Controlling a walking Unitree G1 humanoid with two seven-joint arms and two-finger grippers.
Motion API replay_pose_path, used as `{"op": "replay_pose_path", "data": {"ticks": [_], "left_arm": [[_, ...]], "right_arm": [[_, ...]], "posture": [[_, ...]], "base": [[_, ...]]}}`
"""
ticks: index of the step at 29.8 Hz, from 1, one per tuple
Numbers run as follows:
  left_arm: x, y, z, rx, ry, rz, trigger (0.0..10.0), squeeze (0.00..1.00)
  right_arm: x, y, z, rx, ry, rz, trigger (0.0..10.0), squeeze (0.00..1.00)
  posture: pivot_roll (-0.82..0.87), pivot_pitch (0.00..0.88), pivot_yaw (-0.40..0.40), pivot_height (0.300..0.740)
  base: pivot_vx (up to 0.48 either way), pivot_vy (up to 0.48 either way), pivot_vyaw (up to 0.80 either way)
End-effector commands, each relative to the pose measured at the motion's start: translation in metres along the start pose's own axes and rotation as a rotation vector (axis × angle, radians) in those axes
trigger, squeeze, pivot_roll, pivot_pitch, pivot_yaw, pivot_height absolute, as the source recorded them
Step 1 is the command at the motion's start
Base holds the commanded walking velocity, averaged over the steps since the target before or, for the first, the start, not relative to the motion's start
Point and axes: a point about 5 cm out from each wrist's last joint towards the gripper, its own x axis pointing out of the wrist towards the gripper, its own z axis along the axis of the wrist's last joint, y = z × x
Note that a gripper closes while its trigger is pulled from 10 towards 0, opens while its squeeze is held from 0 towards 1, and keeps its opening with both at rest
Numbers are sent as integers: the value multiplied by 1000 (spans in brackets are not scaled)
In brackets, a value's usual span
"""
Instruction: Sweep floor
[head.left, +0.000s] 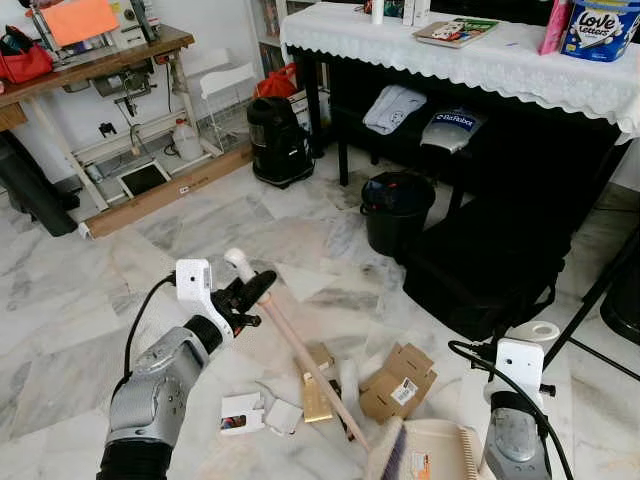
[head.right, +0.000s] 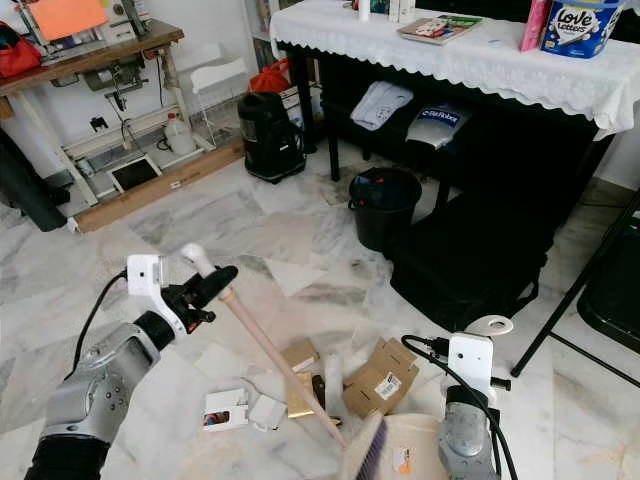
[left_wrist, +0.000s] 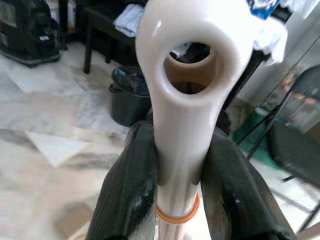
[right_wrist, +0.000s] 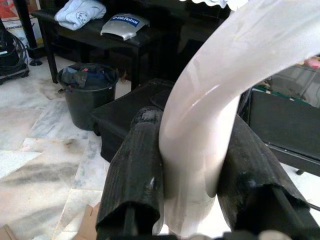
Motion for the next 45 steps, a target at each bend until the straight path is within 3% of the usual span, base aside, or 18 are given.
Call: {"op": "replay_pose_path", "data": {"ticks": [1,6,17,27,37,45], "left_arm": [[0,2,4,80,13,1,10000,0],[-3,3,-7,160,93,-19,10000,0],[-7,3,-22,168,192,-56,10000,0],[-6,-4,-30,85,248,-102,10000,0],[4,-14,-17,-28,207,-151,10000,0],[12,-20,-14,-50,161,-131,10000,0]], "right_arm": [[-13,4,-18,-39,101,42,10000,0],[-13,4,-18,-40,98,39,10000,0],[-12,3,-18,-42,94,39,10000,0],[-12,2,-18,-43,96,34,10000,0],[-12,1,-16,-40,83,22,10000,0],[-10,3,-13,-34,58,20,10000,0]], "posture": [[1,0,116,740],[-1,0,115,740],[-4,0,116,740],[-7,0,118,740],[-13,0,122,740],[-13,0,124,740]], "base": [[0,0,0],[0,0,0],[0,0,0],[0,0,0],[0,0,0],[0,0,0]]}}
